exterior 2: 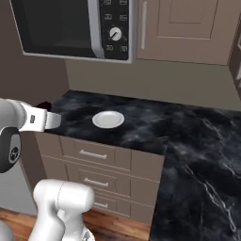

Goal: Pick eggplant from the fridge and place it on the plate on the counter.

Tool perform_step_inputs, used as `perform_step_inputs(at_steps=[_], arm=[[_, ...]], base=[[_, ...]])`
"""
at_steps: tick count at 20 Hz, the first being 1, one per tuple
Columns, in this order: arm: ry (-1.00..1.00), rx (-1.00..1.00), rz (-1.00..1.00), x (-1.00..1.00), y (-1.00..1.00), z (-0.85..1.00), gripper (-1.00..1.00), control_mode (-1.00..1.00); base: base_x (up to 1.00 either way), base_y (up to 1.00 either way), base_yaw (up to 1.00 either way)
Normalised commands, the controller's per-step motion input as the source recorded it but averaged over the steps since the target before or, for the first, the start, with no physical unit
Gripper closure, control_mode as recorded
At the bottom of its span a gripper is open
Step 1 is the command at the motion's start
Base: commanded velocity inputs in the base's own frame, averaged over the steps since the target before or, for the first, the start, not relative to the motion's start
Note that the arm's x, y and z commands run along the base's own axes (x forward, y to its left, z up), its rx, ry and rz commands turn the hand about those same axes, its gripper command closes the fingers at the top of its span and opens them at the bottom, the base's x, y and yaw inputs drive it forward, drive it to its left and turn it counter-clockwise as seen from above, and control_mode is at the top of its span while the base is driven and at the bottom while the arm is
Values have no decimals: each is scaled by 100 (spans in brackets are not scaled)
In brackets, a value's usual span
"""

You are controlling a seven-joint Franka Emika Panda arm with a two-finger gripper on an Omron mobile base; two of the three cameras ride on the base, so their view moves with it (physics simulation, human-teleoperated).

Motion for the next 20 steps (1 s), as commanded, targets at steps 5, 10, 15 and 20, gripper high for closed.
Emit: perform_step_inputs(at_steps=[5,10,15,20], arm=[[0,0,0,0,0,0,100,100],[0,0,0,0,0,0,100,100],[0,0,0,0,0,0,100,100],[0,0,0,0,0,0,100,100]], base=[[30,-32,18],[35,-27,17],[36,-24,16],[35,-21,14]])
